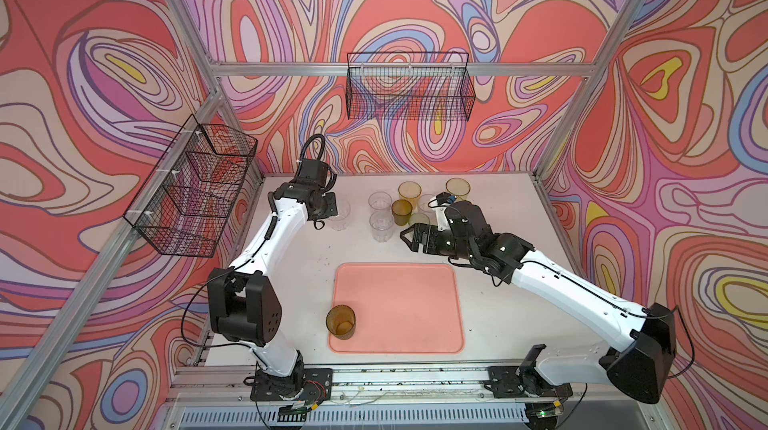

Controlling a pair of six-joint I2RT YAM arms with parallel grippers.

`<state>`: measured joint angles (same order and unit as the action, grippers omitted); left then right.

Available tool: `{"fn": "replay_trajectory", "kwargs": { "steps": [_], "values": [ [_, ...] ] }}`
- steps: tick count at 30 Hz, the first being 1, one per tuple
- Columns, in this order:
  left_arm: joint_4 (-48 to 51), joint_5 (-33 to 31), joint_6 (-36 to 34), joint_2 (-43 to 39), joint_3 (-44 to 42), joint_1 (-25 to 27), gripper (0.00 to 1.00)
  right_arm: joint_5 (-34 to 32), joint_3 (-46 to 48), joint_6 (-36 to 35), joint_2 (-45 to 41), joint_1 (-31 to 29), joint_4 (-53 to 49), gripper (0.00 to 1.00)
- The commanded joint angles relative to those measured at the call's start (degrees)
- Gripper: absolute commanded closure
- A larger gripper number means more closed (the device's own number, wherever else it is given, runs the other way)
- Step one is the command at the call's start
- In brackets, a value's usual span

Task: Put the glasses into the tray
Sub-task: 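Grip the clear faceted glass rim with the left gripper and carry it toward the tray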

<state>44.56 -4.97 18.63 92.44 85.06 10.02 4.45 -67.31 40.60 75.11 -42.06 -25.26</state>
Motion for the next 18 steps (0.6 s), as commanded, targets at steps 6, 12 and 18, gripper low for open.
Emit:
{"fn": "replay_trajectory", "kwargs": {
  "steps": [6,12,18],
  "values": [
    [1.89,4.92,-0.06,-13.08,-11.94,-0.41,1.00,0.24,4.33,4.82,-4.59,0.25,2.40,0.02],
    [3.18,12.32,-0.11,-19.01,-18.08,-0.40,1.00,1.43,7.19,8.07,-6.78,0.30,3.03,0.02],
    [4.77,11.47,-1.24,-26.18,-23.87,-0.38,1.00,-0.44,10.60,9.94,-9.81,0.25,2.68,0.02]
  ]
}}
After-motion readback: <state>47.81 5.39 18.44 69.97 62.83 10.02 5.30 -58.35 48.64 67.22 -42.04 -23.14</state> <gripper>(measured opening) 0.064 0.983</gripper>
